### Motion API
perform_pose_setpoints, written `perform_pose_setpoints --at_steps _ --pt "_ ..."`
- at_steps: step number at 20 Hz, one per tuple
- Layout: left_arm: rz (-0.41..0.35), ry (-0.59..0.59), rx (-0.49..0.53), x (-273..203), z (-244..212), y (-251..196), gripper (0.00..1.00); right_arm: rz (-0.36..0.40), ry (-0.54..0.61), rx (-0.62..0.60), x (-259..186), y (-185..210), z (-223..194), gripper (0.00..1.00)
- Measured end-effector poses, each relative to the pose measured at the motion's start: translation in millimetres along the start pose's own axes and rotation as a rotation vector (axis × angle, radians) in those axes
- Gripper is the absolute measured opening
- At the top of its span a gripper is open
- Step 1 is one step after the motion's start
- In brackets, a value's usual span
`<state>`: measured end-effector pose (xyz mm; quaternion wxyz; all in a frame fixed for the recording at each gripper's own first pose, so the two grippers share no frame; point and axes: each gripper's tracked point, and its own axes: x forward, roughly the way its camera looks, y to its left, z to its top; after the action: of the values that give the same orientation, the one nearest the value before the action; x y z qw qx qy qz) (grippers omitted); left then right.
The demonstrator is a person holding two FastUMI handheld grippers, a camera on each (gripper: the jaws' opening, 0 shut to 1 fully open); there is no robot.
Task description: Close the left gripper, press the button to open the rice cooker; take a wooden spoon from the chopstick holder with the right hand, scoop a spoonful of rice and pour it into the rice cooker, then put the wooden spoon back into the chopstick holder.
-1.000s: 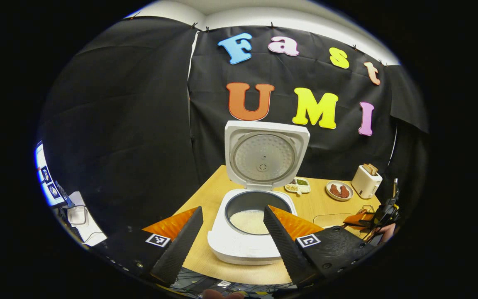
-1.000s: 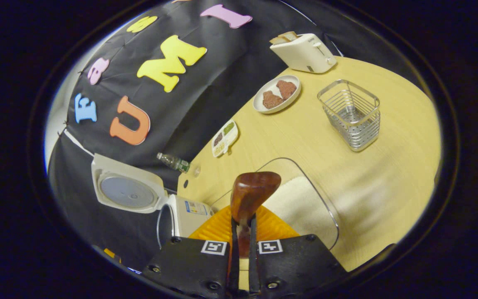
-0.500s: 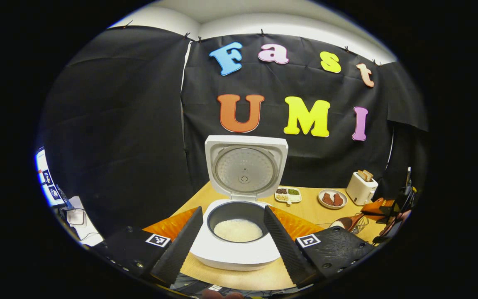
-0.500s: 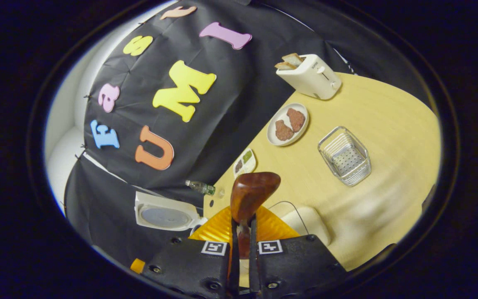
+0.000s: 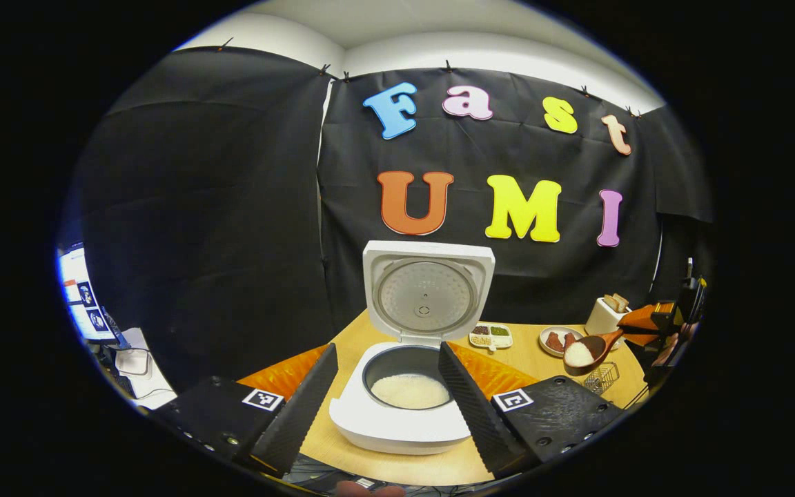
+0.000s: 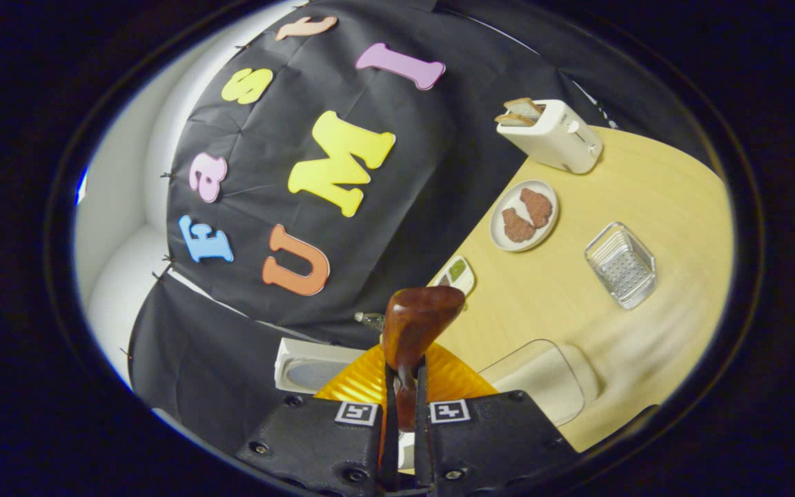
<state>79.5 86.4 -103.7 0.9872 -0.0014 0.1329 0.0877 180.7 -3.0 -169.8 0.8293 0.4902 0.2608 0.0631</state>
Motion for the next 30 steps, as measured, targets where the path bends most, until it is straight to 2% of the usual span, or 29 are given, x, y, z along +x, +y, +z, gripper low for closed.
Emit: perform_pose_setpoints --at_steps 6,12,17,23,30 --pt "-0.022 -0.068 0.040 -6 10 34 0.95 0.044 0.059 -0.084 49 66 -47 0.14" --pt "-0.036 -0.061 0.060 -6 -5 70 0.95 0.036 0.092 -0.291 101 108 -102 0.14" --pt "-0.048 -0.052 0.080 -7 -17 97 0.95 0.011 0.110 -0.470 135 117 -143 0.14" --pt "-0.028 -0.039 0.051 -3 -27 123 0.95 -0.018 0.102 -0.687 148 127 -169 0.14" --pt "-0.029 -0.035 0.016 -8 -33 135 0.95 0.016 0.055 -1.000 147 145 -187 0.14"
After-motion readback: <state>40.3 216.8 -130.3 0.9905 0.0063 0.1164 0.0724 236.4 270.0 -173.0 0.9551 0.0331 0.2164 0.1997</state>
